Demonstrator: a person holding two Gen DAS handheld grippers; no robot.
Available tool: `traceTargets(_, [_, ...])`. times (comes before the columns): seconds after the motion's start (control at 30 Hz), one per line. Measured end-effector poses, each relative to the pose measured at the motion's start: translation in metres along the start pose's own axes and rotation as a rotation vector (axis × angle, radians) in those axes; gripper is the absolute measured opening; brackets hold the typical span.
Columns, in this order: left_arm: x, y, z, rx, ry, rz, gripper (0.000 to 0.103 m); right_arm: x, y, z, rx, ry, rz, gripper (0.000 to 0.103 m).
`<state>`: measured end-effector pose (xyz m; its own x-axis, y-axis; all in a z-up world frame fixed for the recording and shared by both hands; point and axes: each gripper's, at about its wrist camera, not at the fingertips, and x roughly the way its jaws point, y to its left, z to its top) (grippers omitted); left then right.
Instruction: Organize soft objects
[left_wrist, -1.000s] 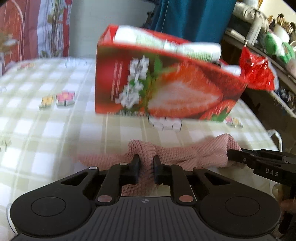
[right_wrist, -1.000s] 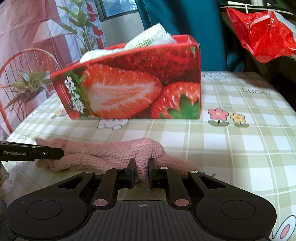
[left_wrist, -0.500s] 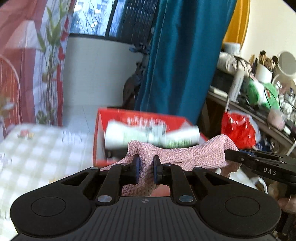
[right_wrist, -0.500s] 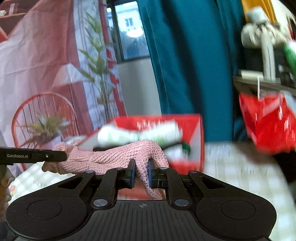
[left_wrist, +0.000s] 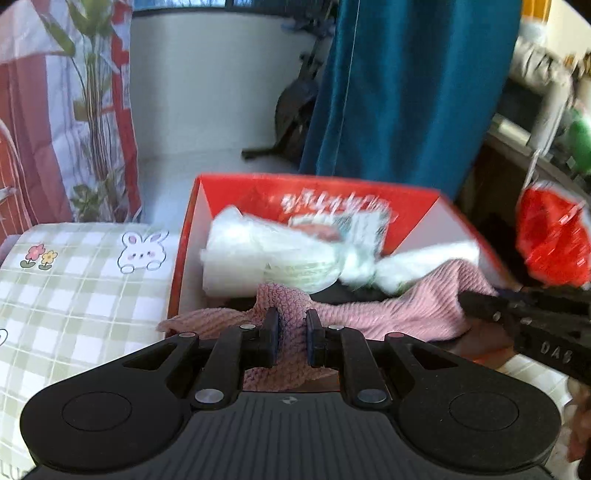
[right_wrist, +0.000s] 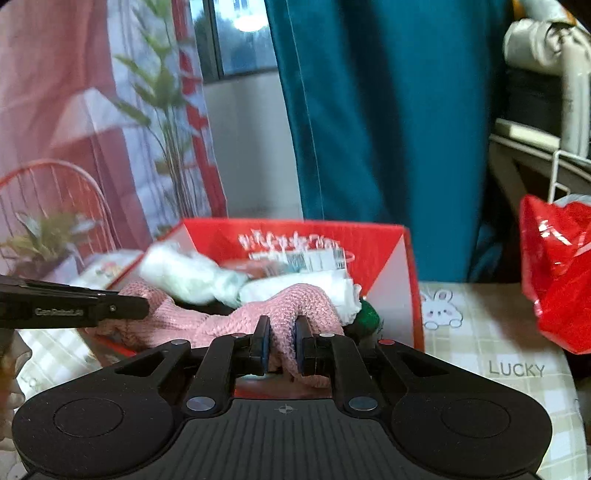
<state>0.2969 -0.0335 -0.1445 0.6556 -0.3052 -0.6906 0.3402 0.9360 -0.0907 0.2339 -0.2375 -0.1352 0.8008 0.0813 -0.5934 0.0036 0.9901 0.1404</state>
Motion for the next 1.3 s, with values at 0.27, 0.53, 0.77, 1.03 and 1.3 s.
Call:
traceTargets(0.27, [0.021,0.015,0.004,-0.016,0.076,0.020,0.017,0.052,-0.005,-0.004,0.039,0.180,-0.035,0.013])
traceTargets(0.53, [0.019,0.013,0.003,-0.008,0.077,0.025,0.019,0.059,-0.002,-0.006,0.038,0.218,-0.035,0.013])
traceTargets(0.77, [0.009,0.011,0.005,-0.012,0.064,0.011,0.035,0.050,-0.004,-0.003,0.042,0.222,-0.047,0.016])
traceTargets(1.03, [-0.022,-0.002,0.003,0.041,-0.002,0.002,0.082,0.025,0.003,0.000,-0.005,0.209,-0.076,0.030])
traceTargets(1.3, [-0.065,-0.007,0.009,0.032,-0.057,0.128,0.103,-0.015,0.009,0.006,-0.042,0.145,-0.112,0.081])
